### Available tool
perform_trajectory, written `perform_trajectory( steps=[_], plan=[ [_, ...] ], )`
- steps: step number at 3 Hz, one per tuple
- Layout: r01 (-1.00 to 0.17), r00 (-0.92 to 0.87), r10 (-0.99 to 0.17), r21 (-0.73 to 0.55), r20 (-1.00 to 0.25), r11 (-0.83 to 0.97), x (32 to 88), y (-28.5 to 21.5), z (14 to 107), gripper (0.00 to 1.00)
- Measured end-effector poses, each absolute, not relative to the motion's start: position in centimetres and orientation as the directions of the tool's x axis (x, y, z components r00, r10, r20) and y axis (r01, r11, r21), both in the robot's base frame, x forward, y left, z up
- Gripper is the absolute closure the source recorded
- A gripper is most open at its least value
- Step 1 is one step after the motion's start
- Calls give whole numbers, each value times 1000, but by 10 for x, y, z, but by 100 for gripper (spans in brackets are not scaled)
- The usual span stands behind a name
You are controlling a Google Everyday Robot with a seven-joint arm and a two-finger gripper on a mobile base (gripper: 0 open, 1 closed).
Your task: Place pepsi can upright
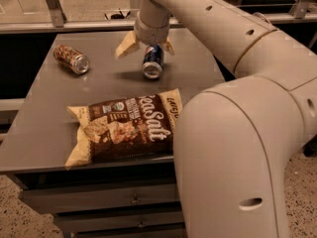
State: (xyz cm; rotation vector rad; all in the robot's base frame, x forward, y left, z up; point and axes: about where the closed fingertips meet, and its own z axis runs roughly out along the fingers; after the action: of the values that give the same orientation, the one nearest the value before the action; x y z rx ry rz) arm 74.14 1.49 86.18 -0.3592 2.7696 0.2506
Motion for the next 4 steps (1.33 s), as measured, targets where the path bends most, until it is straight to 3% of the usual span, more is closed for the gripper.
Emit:
perform_trajectory(
  steps=[2, 3, 4],
  plan=[
    [-199, -940, -183, 26, -289, 980, 756, -5, 844, 2],
    [-181, -946, -176, -7, -274, 984, 760, -9, 842, 25],
    [-175, -947, -178, -37, -268, 984, 764, -10, 842, 55]
  ],
)
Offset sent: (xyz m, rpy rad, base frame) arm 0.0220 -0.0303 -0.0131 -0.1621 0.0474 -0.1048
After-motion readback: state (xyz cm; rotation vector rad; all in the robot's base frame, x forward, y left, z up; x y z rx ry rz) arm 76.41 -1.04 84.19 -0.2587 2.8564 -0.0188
